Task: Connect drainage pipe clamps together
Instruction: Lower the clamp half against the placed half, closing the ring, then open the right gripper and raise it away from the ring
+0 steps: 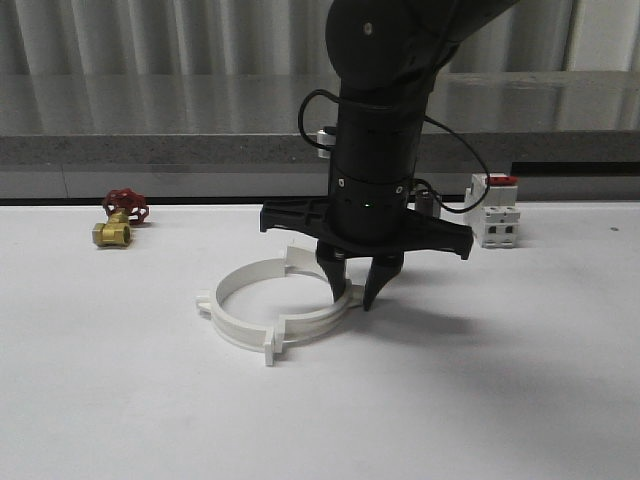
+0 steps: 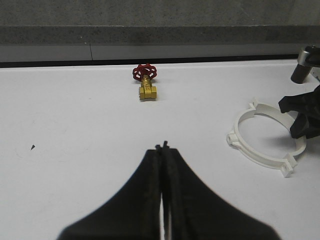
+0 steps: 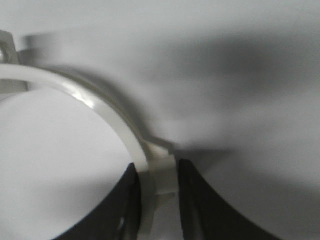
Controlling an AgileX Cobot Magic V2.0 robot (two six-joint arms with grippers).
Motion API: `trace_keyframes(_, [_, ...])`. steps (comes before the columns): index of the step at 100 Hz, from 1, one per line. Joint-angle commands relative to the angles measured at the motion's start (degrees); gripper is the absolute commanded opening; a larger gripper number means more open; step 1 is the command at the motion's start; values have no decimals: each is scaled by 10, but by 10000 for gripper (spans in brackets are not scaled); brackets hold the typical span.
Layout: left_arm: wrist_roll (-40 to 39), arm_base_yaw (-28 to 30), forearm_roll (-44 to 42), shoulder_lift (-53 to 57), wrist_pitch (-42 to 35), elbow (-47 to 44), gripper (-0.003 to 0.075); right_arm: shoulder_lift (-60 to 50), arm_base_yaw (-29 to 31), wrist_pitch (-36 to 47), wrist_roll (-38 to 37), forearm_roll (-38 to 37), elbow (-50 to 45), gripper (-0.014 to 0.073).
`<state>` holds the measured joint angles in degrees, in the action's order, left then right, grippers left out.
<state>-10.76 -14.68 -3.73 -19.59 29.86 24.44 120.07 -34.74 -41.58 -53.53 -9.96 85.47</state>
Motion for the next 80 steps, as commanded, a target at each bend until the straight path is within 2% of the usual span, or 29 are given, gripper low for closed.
trace_keyframes(1, [1,2,-1,-3,-42,16,-20,-25,-1,16,-1,2,14,33])
trace_keyframes(15, [1,2,-1,-3,-42,16,-20,-25,-1,8,-1,2,14,69])
trace_keyframes(33, [1,2,-1,-3,-42,16,-20,-25,-1,8,-1,2,14,252])
trace_keyframes(47, [1,2,-1,-3,-42,16,-20,-25,-1,7,5,2,14,357])
trace_keyframes(80, [1,2,-1,-3,-42,16,-20,-31,-1,2,23,1,17,371])
